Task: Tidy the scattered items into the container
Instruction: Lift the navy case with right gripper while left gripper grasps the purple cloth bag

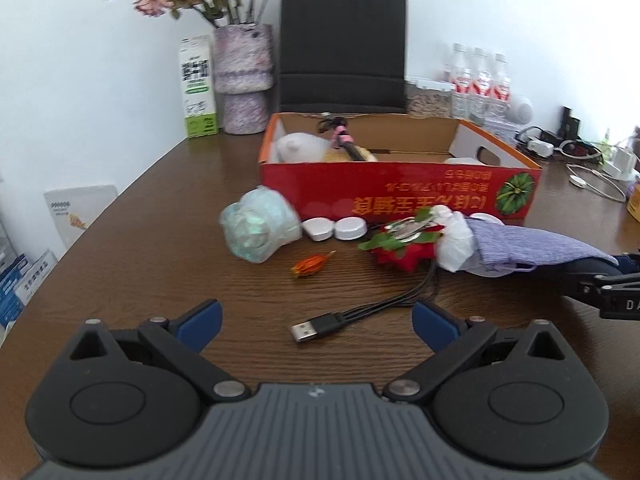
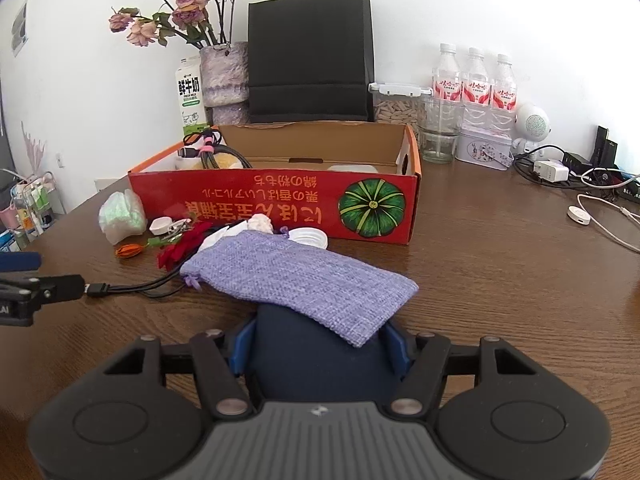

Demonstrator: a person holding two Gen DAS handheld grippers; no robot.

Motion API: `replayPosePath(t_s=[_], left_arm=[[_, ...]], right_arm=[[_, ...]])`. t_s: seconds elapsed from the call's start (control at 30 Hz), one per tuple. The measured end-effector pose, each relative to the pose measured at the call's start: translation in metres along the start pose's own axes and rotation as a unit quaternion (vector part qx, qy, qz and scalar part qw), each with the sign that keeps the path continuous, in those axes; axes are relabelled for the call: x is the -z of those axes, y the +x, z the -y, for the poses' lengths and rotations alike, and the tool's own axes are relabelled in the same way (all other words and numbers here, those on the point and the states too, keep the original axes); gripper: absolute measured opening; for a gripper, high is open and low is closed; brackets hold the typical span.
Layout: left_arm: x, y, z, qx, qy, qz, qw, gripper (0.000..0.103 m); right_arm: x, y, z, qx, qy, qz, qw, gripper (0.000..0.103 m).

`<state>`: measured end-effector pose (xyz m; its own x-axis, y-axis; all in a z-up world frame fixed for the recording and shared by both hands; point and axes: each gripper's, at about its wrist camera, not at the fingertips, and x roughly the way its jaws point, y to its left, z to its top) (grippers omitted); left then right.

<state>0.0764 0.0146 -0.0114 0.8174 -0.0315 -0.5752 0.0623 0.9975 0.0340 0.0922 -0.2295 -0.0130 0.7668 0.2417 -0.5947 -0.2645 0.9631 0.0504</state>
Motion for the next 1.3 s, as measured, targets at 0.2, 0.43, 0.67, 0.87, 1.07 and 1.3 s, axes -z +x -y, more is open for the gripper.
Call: replayPosePath(t_s=[0.2, 0.43, 0.67, 0.87, 1.07, 1.3], left_arm=[[-0.015, 0.022, 0.061, 0.029, 0.12, 0.016, 0.9922, 0.103], [-0.017, 0.036, 0.109, 0.049, 0.213, 0.041, 0.975, 0.103], [-0.011, 0.044, 0.133, 0.054, 0.307, 0.088, 0.9462, 0.09], [-0.01, 0.048, 0.139, 0.1, 0.345, 0.08, 0.9297, 0.008], [-0.024, 0.039, 0.122, 0.082, 0.281, 0.102, 0.9509, 0.007], [-0.045, 0.017, 0.107, 0.061, 0.234, 0.137, 0.9605, 0.007]], right_arm=[[0.0, -0.008, 0.001, 0.006, -0.007, 0.005, 1.0, 0.063], [0.002, -0.014, 0.013, 0.011, -0.013, 0.003, 1.0, 0.063], [-0.001, -0.015, 0.016, 0.0, -0.057, -0.002, 0.998, 0.063], [-0.006, -0.015, 0.008, -0.015, -0.087, -0.002, 0.996, 0.063], [-0.012, -0.019, 0.002, -0.016, -0.084, 0.015, 0.996, 0.063], [-0.025, -0.03, -0.008, -0.004, -0.079, 0.049, 0.996, 0.063]])
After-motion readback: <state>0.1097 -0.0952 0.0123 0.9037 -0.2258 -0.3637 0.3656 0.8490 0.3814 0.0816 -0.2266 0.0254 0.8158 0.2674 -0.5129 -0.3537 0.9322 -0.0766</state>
